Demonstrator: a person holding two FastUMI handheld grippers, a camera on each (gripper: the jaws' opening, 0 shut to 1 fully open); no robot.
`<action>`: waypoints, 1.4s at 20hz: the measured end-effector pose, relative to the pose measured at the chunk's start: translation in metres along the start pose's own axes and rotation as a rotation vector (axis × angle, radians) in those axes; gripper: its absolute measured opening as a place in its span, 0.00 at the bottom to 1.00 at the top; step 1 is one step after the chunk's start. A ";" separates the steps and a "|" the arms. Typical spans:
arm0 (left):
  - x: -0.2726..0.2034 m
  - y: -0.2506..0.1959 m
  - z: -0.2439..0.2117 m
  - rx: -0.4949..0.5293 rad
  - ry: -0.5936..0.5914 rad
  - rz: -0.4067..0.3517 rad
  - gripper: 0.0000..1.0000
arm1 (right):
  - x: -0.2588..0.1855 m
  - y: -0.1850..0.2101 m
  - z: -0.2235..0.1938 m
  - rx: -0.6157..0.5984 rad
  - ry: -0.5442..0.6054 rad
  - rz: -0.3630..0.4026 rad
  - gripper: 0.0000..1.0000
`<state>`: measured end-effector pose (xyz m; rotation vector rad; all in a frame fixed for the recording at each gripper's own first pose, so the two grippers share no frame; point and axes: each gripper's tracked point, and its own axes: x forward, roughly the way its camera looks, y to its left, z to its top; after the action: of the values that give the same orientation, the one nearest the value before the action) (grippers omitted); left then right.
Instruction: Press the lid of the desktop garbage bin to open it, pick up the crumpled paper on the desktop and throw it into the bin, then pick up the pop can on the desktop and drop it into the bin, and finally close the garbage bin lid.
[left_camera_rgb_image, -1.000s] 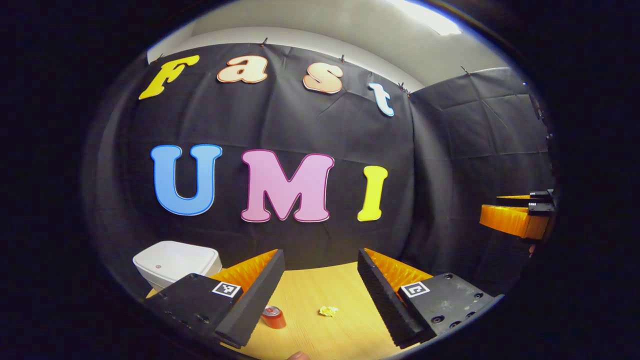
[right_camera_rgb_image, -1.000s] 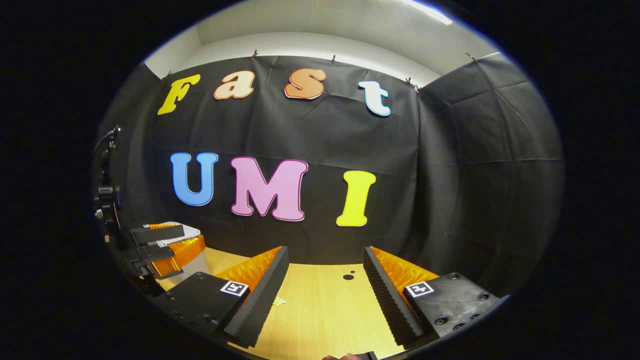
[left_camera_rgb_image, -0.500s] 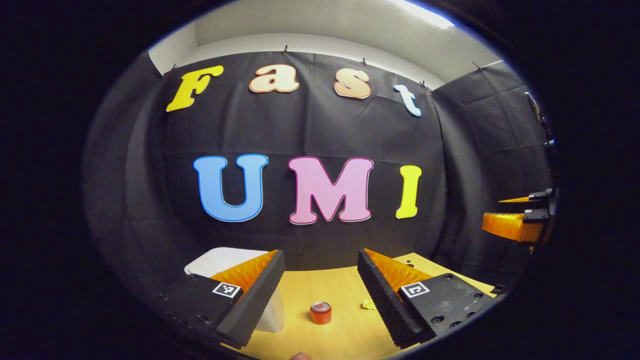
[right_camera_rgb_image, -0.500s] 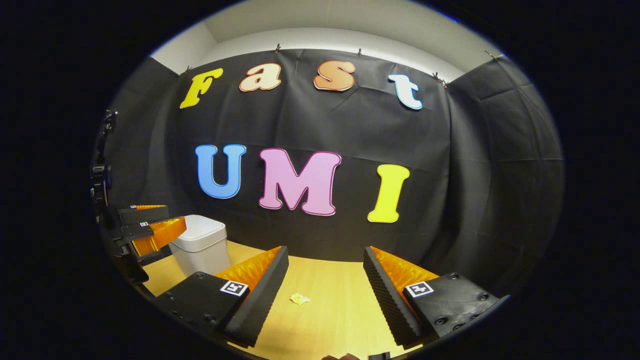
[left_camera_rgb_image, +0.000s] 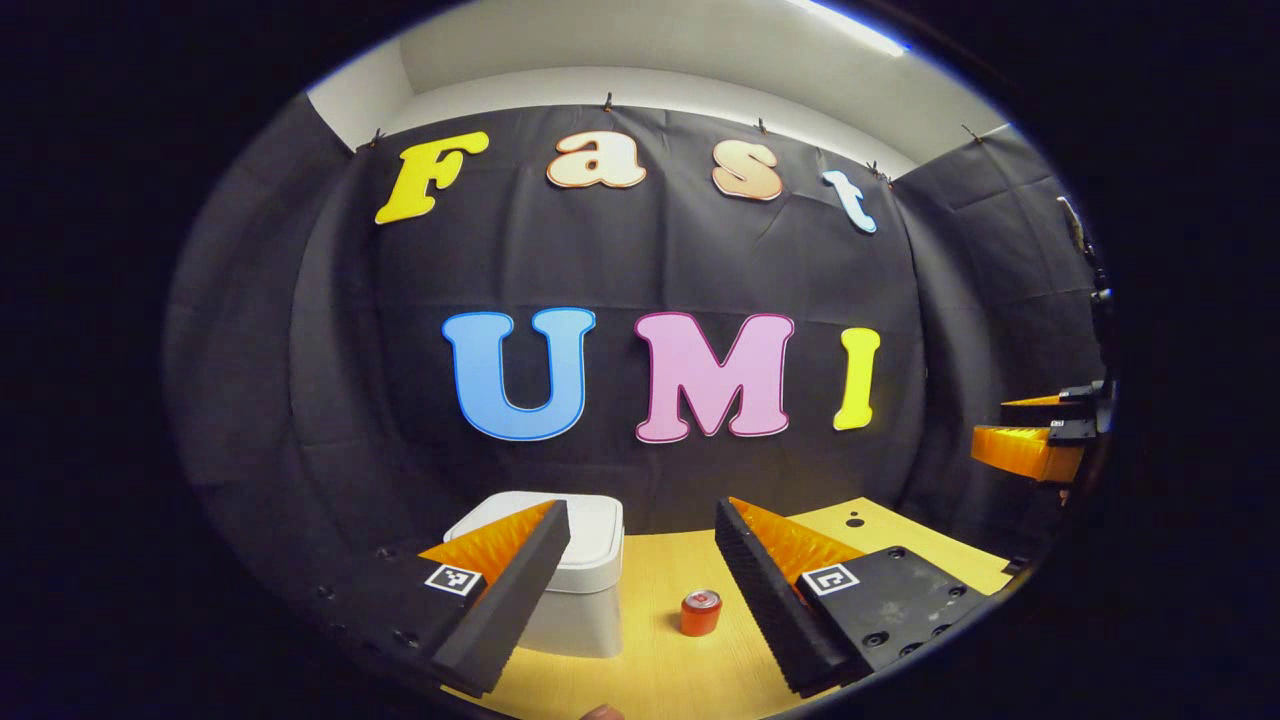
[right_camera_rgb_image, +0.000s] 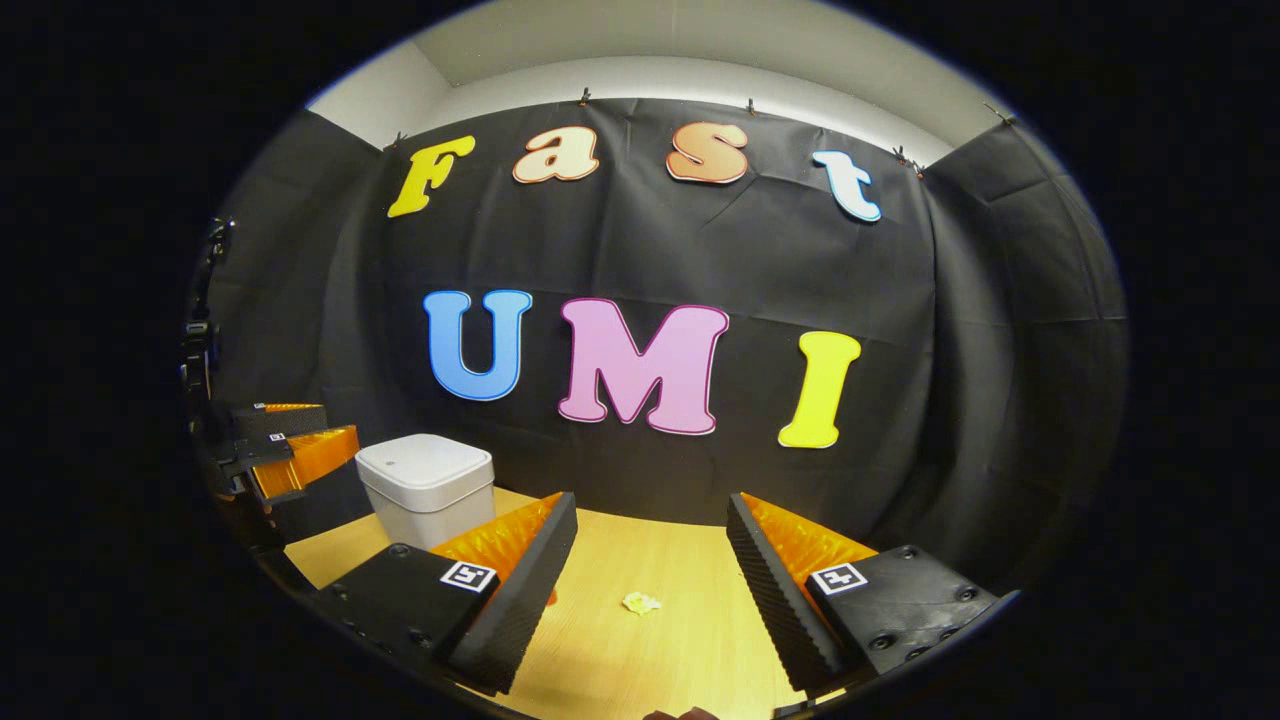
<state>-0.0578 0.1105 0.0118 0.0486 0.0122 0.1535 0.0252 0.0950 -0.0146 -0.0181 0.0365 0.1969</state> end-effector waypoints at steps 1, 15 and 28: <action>-0.002 0.006 -0.001 -0.002 0.004 0.007 1.00 | 0.001 0.003 -0.002 -0.004 0.005 0.006 0.98; -0.012 0.058 0.001 -0.011 0.033 0.086 0.82 | 0.010 0.025 0.015 -0.021 -0.023 0.092 0.98; -0.021 0.033 0.000 -0.006 0.034 0.066 0.82 | 0.001 0.002 0.012 -0.009 -0.027 0.057 0.98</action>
<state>-0.0840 0.1397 0.0138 0.0406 0.0443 0.2202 0.0264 0.0972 -0.0028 -0.0233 0.0093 0.2546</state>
